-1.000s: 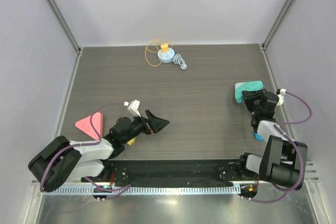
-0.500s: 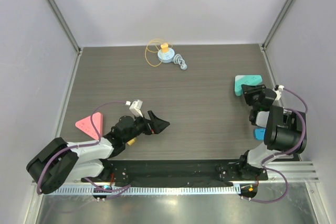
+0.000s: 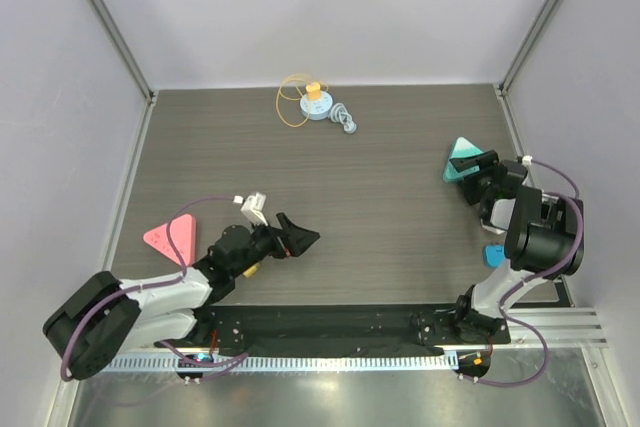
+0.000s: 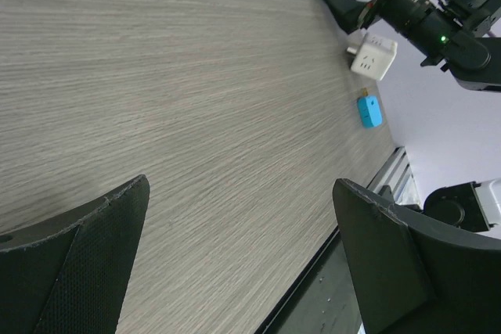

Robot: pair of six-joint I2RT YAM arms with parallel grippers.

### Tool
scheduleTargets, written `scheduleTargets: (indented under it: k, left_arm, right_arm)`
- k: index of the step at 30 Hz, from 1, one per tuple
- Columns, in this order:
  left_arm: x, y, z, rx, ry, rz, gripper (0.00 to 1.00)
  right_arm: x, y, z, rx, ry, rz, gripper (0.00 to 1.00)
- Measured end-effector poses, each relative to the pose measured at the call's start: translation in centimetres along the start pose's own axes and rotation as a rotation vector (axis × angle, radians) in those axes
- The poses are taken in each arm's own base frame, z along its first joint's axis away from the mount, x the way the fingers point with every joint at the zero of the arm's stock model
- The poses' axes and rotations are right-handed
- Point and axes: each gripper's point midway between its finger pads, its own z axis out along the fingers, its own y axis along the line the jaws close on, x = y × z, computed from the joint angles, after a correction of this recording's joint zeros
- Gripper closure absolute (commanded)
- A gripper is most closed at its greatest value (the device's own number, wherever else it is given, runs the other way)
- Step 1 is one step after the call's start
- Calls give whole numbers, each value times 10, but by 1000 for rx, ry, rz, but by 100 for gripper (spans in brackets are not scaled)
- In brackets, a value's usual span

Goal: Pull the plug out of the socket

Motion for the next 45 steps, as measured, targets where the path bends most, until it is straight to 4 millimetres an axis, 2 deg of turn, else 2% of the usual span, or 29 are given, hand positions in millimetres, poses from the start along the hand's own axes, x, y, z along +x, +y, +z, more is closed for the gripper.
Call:
scheduleTargets:
  k: [6,10,14,20,23,26,28,30,36,40,45]
  left_arm:
    - [-10,-6,-10,26,-55,3,0]
    - [-10,-2,-12,9,-65,3,0]
    - [-9,3,-12,-10,-66,2,0]
    - [-8,6,-12,-23,-69,3,0]
    - [-9,9,-13,-34,-83,1,0]
    - [-13,13,-16,-49,-110,-6,0]
    - [-16,13,-18,-51,-130,-12,0]
    - [-18,14,-20,-54,-148,-21,0]
    - [-23,16,-21,-70,-172,-29,0]
    - [-18,22,-20,-90,-156,-27,0]
    - [-23,20,-21,-86,-176,-29,0]
  right_arm:
    - [8,-4,-18,69,56,-72,13]
    - [20,-3,-35,114,92,-140,12]
    - [35,14,-54,134,97,-268,10]
    - [36,49,-87,122,-8,-460,8]
    - [41,70,-88,96,-27,-529,8]
    - [58,95,-73,51,-2,-589,8]
    - [74,111,-56,21,26,-626,7]
    - [91,123,-36,7,63,-663,1]
    - [148,169,48,-103,200,-784,0]
    - [163,196,93,-160,237,-840,0]
    - [172,221,124,-232,255,-862,2]
